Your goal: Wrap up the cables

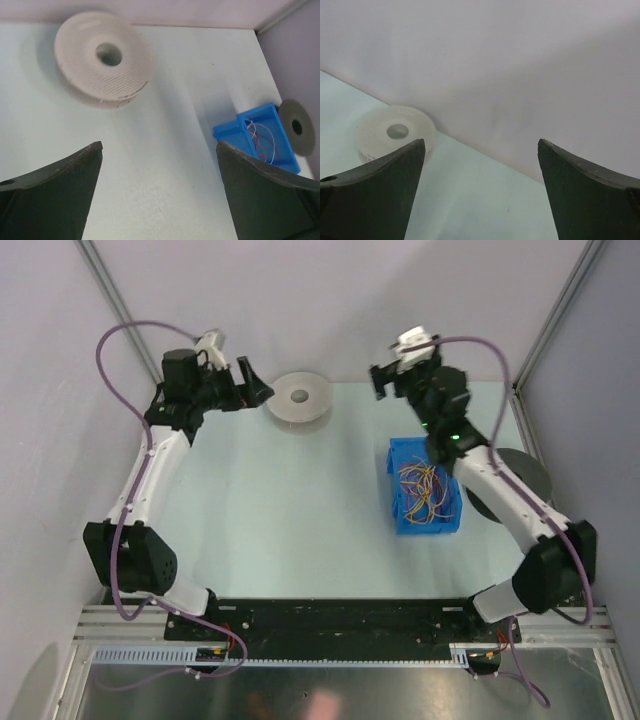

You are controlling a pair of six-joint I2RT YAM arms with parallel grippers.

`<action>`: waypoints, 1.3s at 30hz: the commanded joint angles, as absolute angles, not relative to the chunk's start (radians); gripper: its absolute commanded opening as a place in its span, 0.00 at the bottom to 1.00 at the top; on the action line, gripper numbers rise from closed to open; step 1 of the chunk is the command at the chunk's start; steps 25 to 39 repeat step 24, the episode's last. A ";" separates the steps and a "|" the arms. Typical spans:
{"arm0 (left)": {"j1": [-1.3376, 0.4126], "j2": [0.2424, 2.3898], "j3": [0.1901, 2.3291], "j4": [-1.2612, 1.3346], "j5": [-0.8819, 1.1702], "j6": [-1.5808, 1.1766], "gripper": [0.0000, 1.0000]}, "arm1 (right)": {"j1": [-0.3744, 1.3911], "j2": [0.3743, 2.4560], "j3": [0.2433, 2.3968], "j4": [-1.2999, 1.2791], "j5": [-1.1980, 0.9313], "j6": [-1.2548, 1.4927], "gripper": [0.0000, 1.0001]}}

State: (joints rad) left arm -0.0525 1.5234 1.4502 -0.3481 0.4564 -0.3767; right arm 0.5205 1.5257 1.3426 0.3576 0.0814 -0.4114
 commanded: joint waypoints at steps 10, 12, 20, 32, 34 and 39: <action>-0.276 1.498 1.499 -0.601 0.185 -0.073 0.99 | 0.013 1.311 1.287 -0.366 -0.162 -0.031 0.99; -0.268 1.472 1.428 -0.600 0.167 -0.096 1.00 | -0.030 1.280 1.236 -0.374 -0.187 -0.036 0.99; -0.259 1.344 1.256 -0.598 0.128 -0.109 0.99 | -0.039 1.121 1.088 -0.364 -0.225 -0.067 0.99; -0.255 1.310 1.257 -0.598 0.134 -0.105 0.99 | -0.019 1.098 1.082 -0.365 -0.220 -0.081 0.99; -0.255 1.310 1.257 -0.598 0.134 -0.105 0.99 | -0.019 1.098 1.082 -0.365 -0.220 -0.081 0.99; -0.255 1.310 1.257 -0.598 0.134 -0.105 0.99 | -0.019 1.098 1.082 -0.365 -0.220 -0.081 0.99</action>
